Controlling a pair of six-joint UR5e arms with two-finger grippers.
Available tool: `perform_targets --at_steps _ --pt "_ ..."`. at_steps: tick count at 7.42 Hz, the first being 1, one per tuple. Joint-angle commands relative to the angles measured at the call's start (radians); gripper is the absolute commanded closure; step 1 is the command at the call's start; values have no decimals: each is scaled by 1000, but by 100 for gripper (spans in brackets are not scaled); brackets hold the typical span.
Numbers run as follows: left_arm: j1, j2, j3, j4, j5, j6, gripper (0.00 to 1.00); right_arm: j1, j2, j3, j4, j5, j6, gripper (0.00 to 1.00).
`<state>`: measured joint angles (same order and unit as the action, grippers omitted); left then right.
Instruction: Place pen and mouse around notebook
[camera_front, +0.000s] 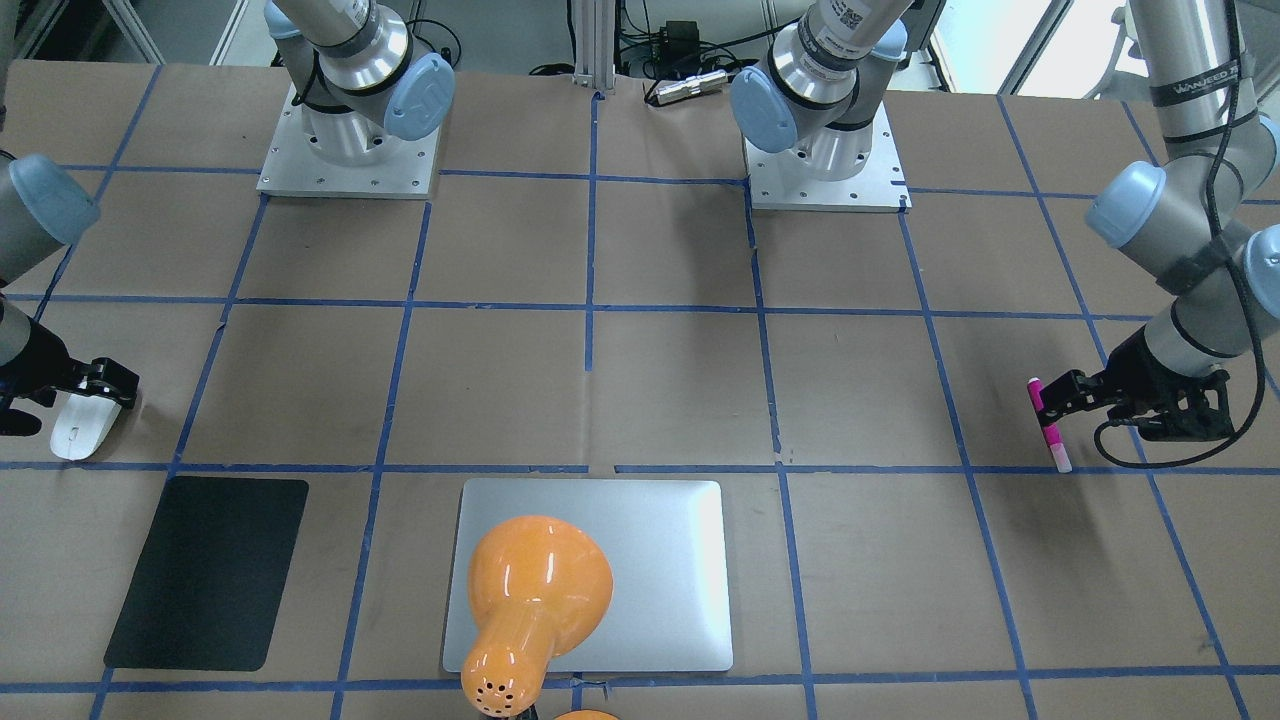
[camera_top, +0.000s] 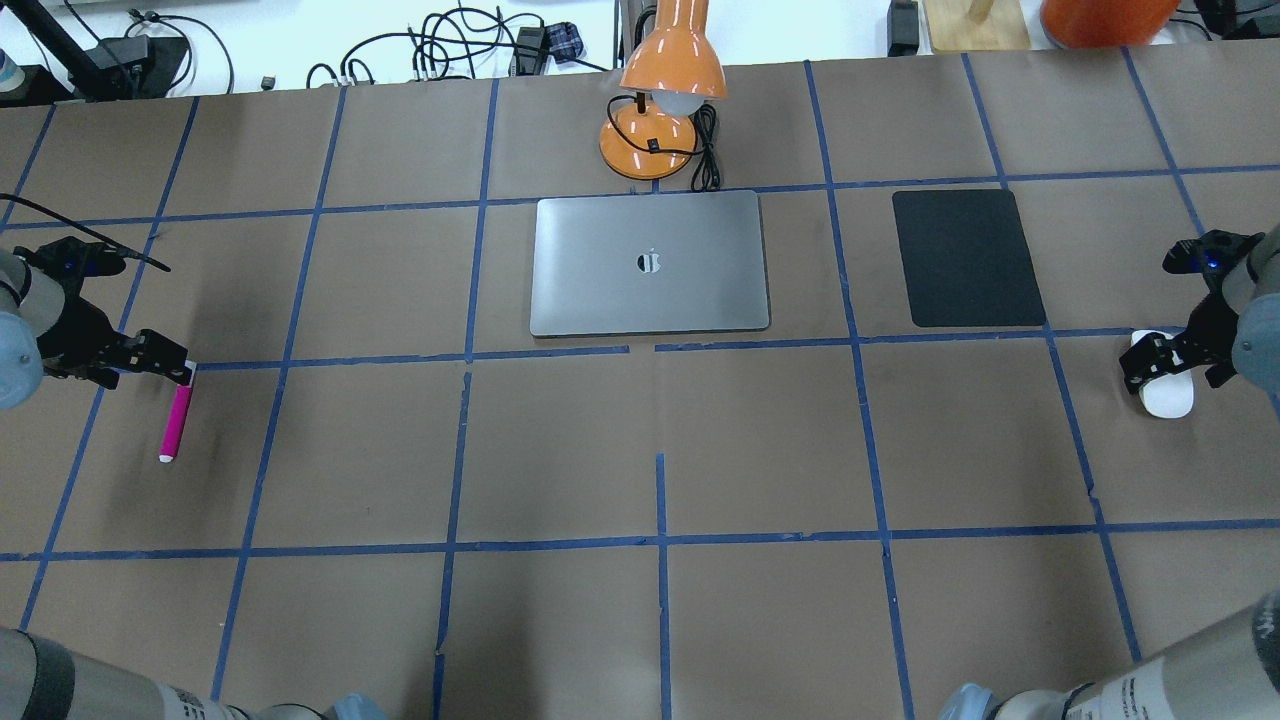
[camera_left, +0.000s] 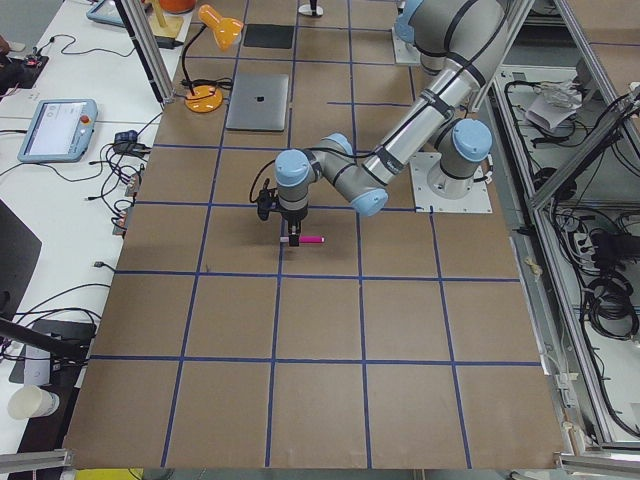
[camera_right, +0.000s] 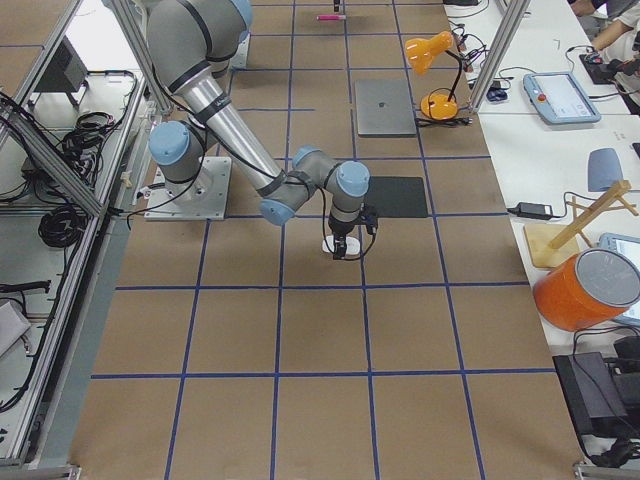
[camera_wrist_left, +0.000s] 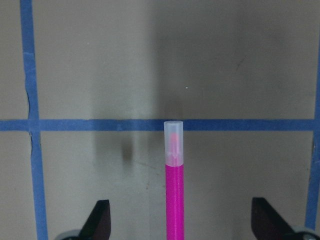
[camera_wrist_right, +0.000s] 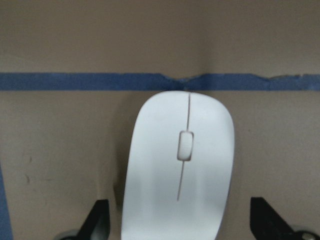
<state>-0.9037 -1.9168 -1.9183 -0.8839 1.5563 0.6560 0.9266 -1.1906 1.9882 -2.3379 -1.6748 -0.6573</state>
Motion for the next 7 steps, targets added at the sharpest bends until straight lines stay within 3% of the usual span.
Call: perform_targets --at_steps 1,2,4,5,6,7 --pt "0 -27 4 2 -1 -3 0 0 20 -26 8 1 -5 0" --pt "0 -39 4 17 4 -9 3 0 20 -26 14 1 -5 10" --pt "0 -67 4 37 13 -120 26 0 19 -26 17 1 -27 55" --pt "0 -71 4 45 28 -122 31 1 2 -28 19 1 -28 69" --pt "-1 -74 4 48 30 -122 36 11 -23 -43 22 0 -28 74" --pt "-1 -74 4 49 30 -122 41 20 -61 -77 108 9 -25 74"
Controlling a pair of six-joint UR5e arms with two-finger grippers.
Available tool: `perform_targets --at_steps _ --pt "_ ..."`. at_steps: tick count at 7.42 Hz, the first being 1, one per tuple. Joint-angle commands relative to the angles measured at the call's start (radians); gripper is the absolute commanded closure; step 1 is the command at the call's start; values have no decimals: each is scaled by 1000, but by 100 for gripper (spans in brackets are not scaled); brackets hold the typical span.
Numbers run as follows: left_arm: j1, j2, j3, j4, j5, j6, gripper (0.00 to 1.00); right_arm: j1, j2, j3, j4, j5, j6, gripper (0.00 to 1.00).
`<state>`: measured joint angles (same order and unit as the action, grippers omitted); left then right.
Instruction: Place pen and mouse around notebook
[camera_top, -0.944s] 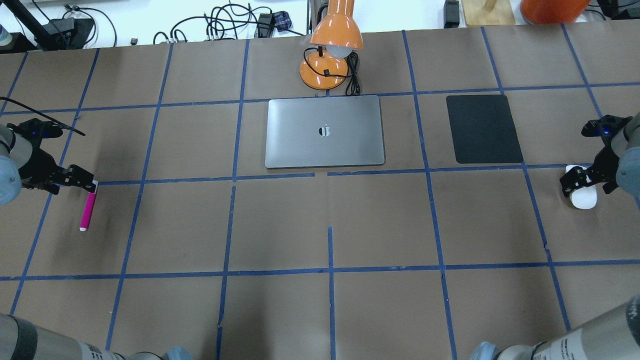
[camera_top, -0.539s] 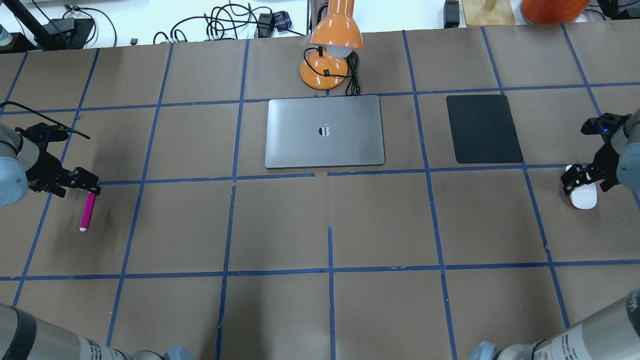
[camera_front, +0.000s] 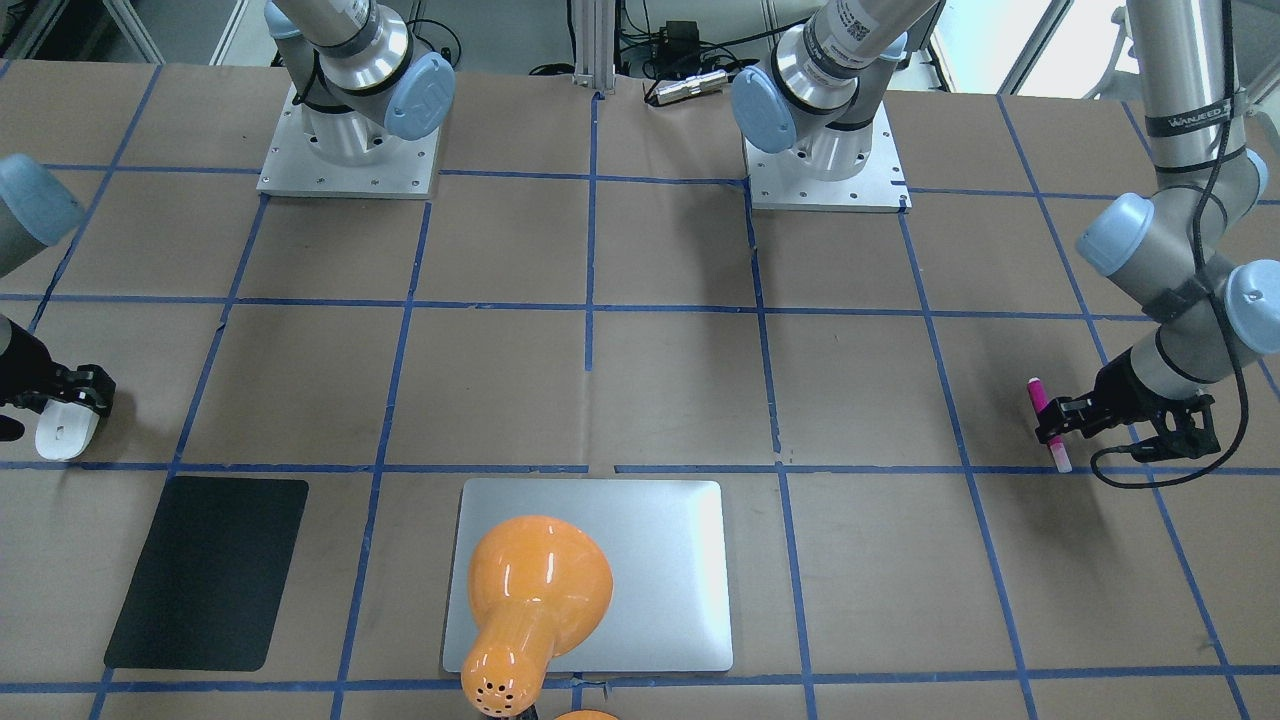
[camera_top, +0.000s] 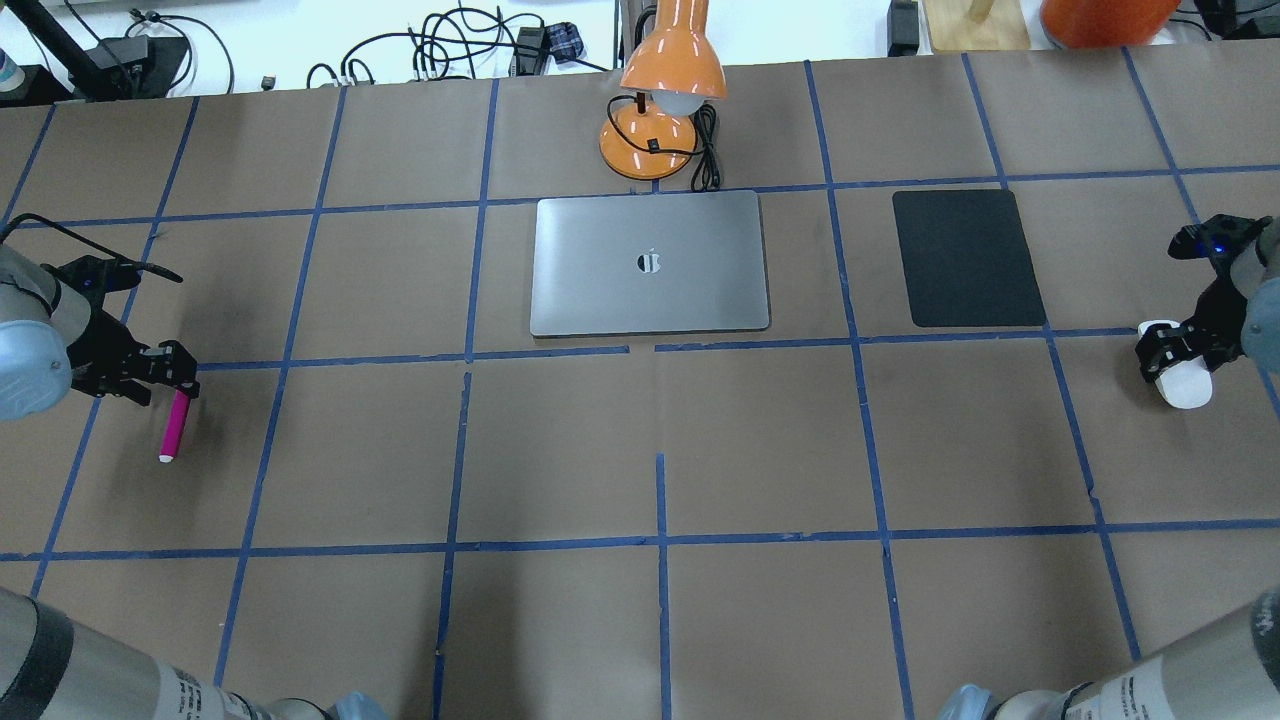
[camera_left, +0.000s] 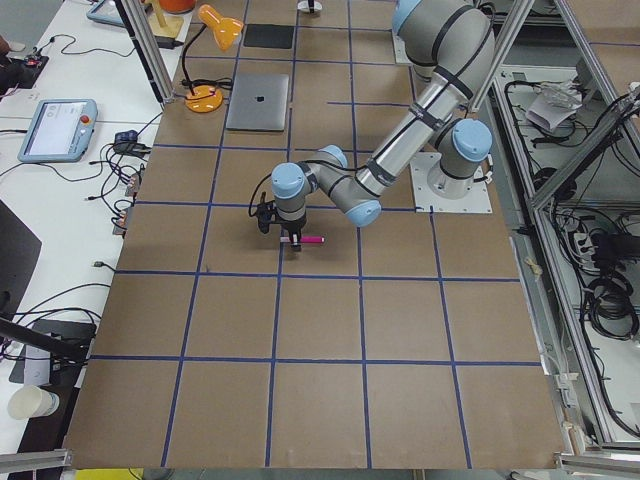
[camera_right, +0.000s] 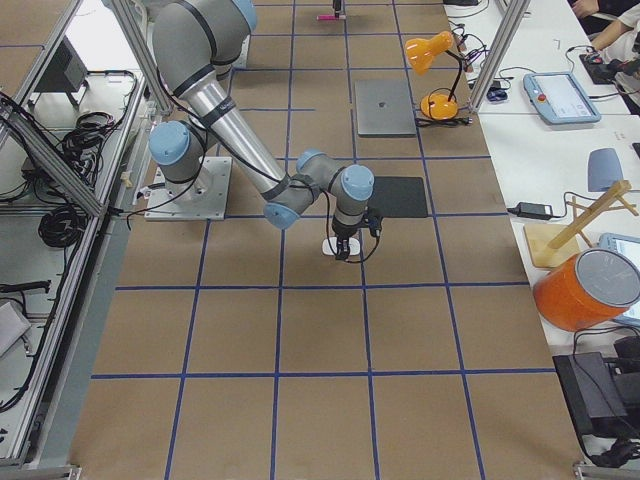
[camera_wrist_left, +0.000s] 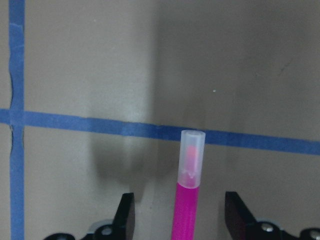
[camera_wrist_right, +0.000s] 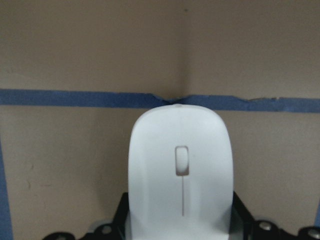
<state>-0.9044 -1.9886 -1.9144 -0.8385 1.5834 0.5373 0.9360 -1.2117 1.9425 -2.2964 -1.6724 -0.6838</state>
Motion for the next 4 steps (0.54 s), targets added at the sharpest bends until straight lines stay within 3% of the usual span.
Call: perform_targets --at_steps 1,2,4 --pt "-1 -2 0 4 1 -3 43 50 -83 -115 204 41 13 74" --pt "-1 -4 0 4 3 -5 44 116 -78 -210 292 43 68 74" --pt "-4 -12 -2 2 1 -5 45 266 34 -365 298 77 213 74"
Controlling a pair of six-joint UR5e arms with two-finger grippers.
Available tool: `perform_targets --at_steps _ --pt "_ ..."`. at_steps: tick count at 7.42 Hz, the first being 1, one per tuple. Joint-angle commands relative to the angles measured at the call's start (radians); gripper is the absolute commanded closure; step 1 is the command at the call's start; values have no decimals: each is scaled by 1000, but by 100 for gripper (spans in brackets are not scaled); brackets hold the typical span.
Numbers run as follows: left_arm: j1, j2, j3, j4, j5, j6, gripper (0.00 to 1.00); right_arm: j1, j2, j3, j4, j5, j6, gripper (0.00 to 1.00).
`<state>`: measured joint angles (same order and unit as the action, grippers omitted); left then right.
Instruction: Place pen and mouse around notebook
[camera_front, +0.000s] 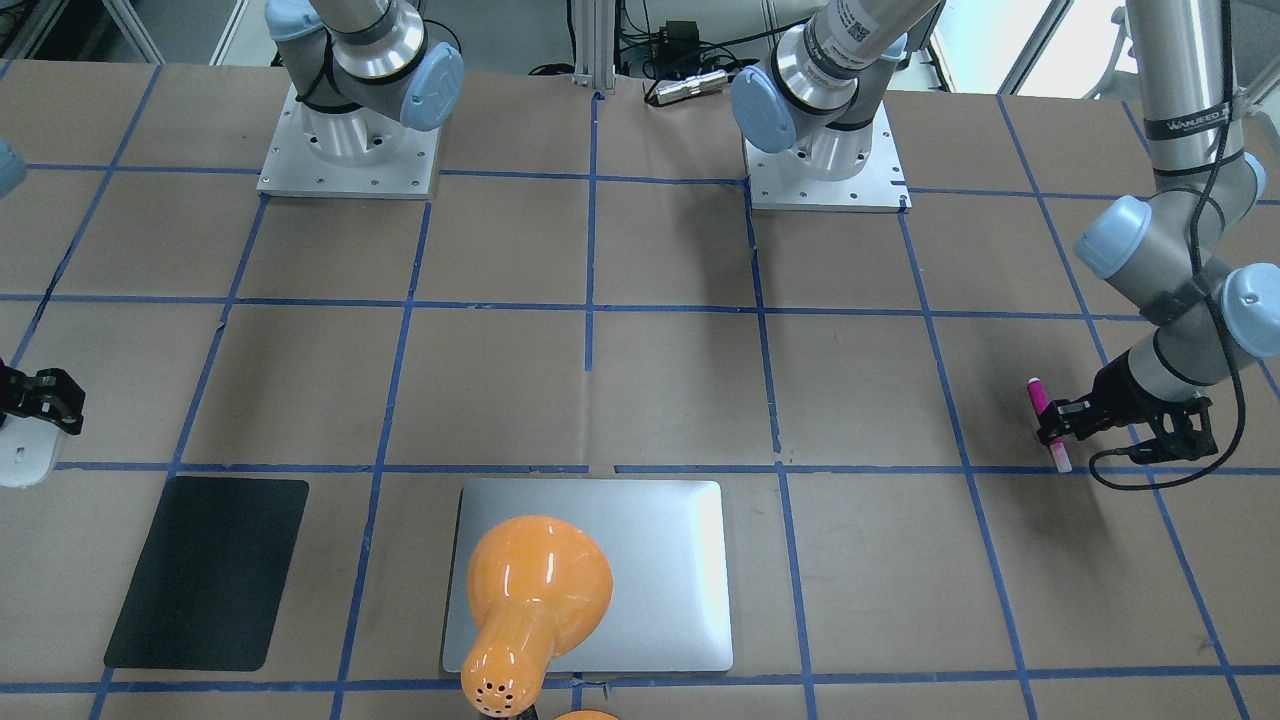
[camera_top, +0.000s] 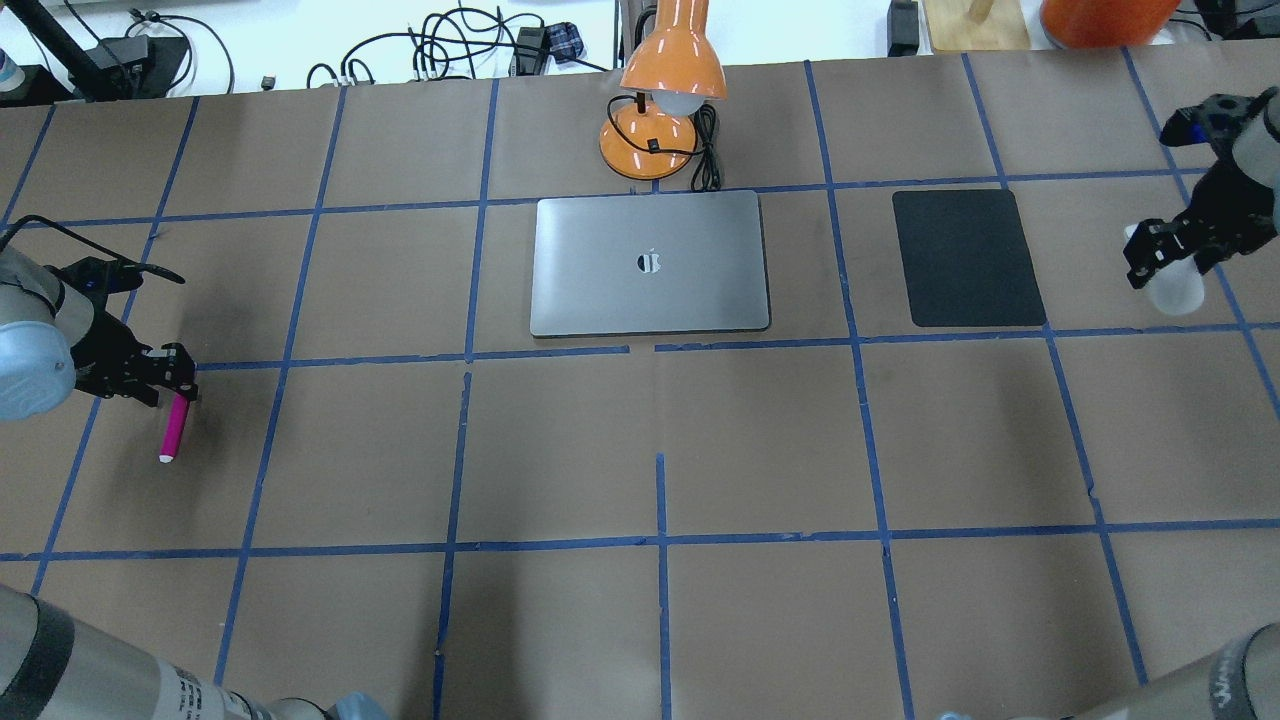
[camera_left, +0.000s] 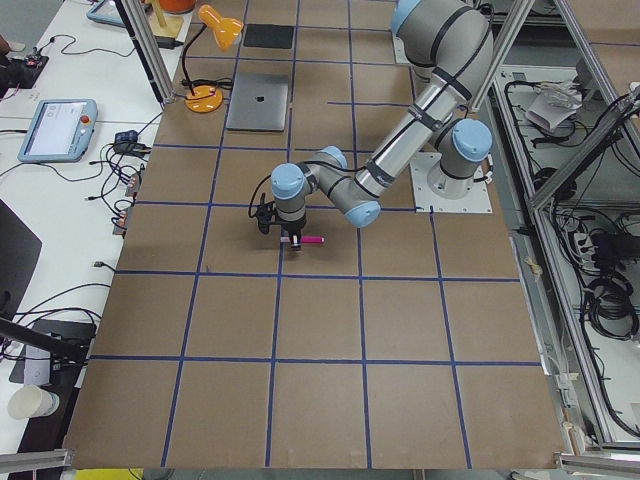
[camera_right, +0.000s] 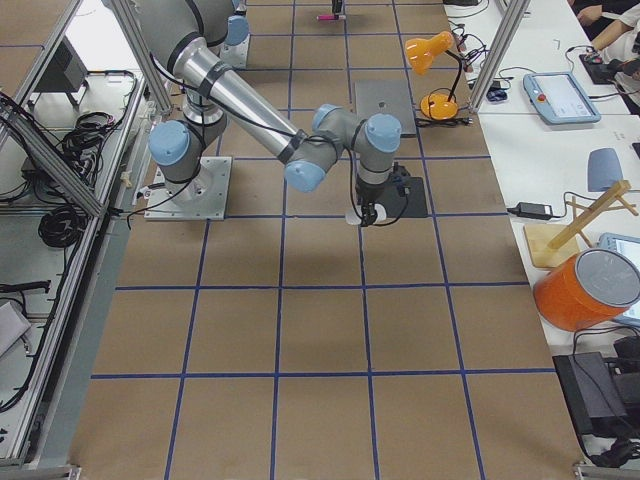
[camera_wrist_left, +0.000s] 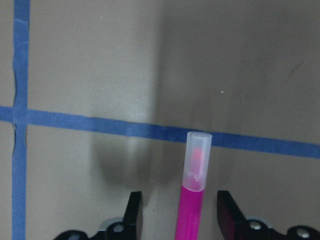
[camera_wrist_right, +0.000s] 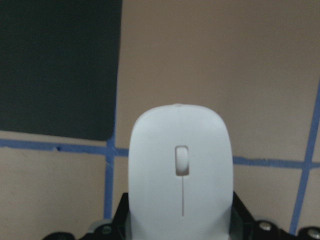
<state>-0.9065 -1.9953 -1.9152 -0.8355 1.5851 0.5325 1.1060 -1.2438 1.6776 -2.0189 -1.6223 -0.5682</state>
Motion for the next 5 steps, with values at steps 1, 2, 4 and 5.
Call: perform_targets --at_steps 1,2,4,5 --pt "-3 -5 1 -1 0 0 53 162 143 -155 0 36 232 74" --pt "-5 -5 1 -7 3 0 78 184 235 -195 3 38 279 75" --pt "-5 -13 1 -7 15 4 100 187 286 -191 2 83 283 74" --pt "-3 -10 1 -4 22 4 100 187 302 -194 3 120 287 74"
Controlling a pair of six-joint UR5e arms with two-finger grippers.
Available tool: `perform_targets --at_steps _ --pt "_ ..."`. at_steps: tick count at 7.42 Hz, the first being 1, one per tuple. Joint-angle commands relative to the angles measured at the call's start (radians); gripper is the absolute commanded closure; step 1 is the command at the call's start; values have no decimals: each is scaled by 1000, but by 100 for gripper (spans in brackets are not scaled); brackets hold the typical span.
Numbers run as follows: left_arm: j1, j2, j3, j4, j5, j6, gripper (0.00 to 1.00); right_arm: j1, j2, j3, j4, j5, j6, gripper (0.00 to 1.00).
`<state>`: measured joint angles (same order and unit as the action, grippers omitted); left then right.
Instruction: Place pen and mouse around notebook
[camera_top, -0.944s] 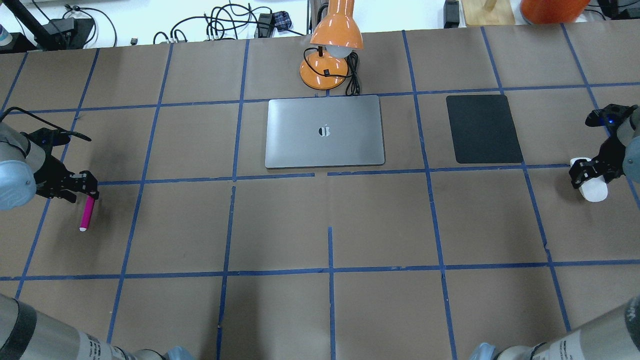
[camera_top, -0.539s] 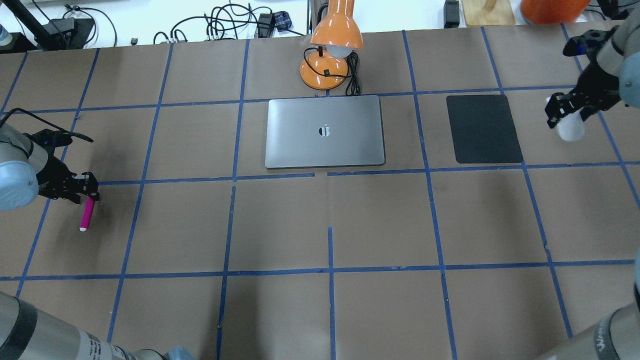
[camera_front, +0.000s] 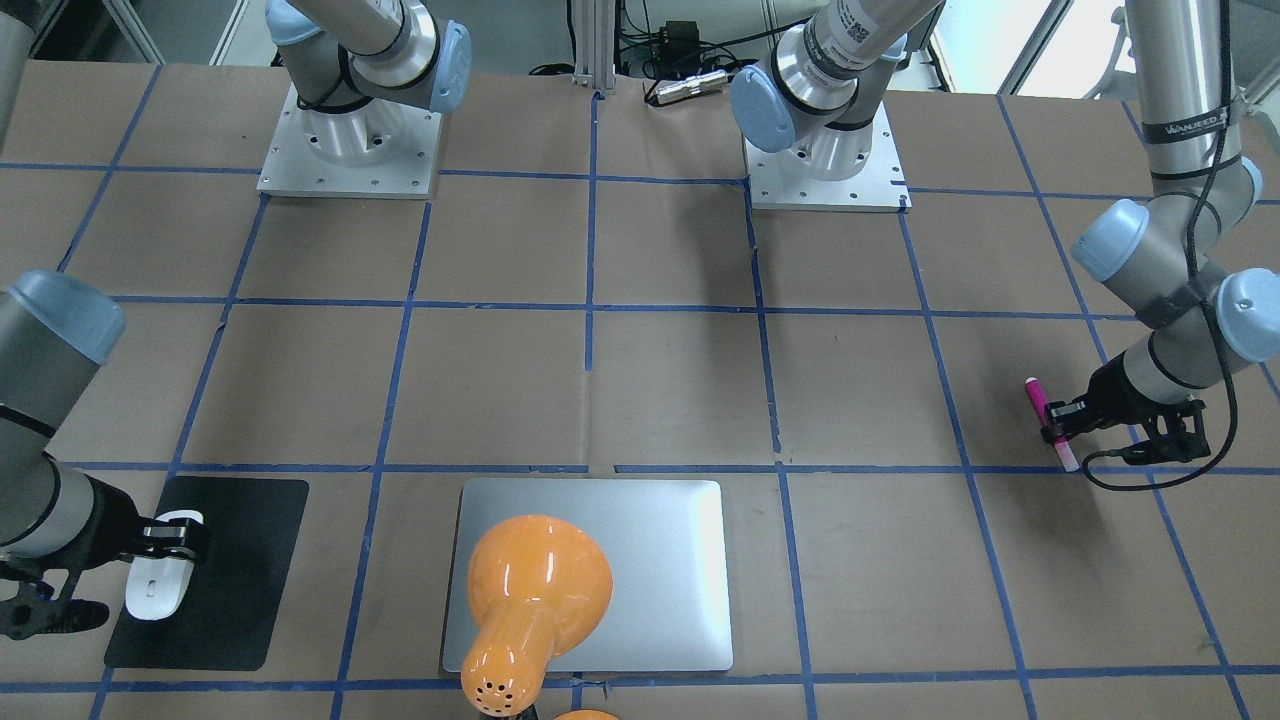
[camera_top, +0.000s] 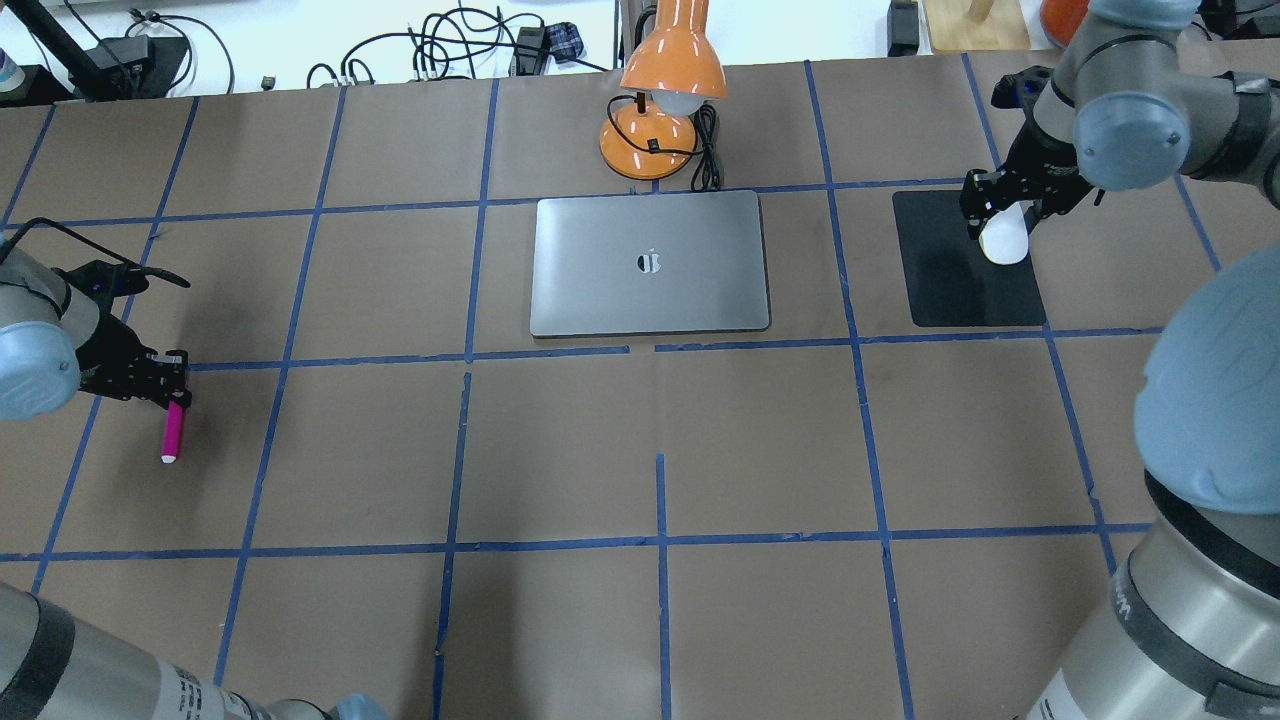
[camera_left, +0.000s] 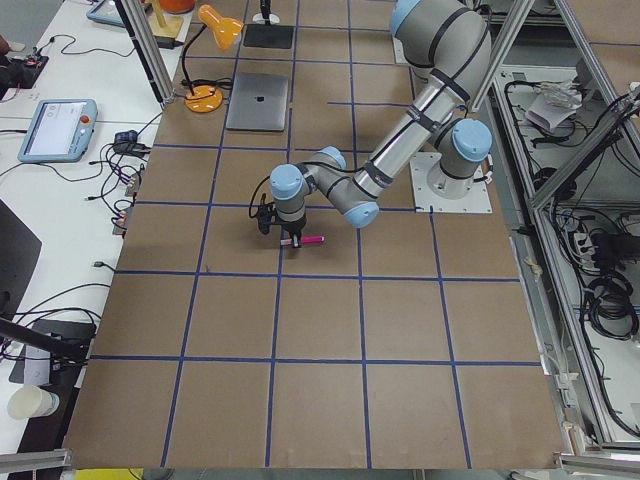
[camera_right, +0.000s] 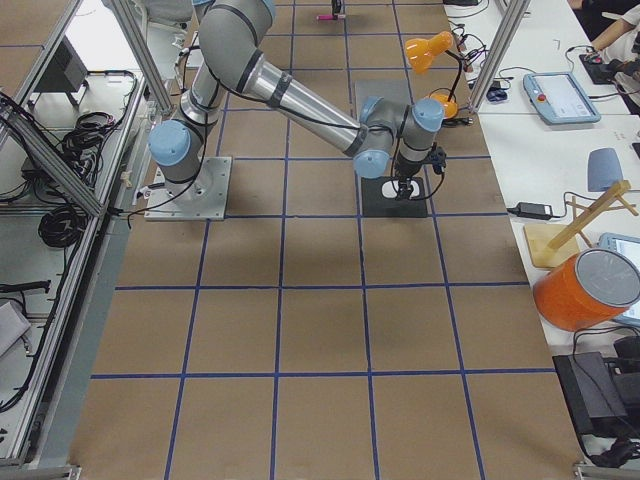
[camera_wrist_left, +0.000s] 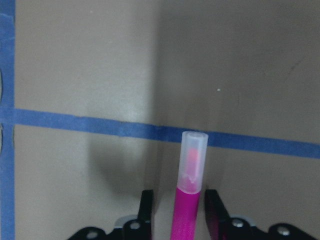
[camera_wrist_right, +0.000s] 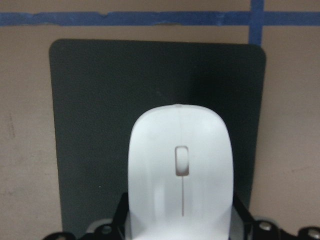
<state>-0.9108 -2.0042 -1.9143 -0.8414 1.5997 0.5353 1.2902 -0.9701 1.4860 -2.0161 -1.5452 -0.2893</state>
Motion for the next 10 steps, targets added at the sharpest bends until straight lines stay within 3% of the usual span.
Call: perform_targets --at_steps 1,3,4,5,8,10 --pt "1 5 1 4 37 -9 100 11 25 -1 2 30 62 74" --pt "-25 21 49 -11 68 -90 100 14 31 -6 0 25 61 71" --pt "-43 33 76 -43 69 -112 100 14 33 0 0 20 70 39" --pt "-51 30 84 -62 68 -138 100 14 36 2 -3 16 70 0" --pt "-153 53 92 -70 49 -295 100 18 21 -19 8 10 68 0" --pt "-264 77 95 -74 49 -527 100 93 -63 -81 104 -45 70 0"
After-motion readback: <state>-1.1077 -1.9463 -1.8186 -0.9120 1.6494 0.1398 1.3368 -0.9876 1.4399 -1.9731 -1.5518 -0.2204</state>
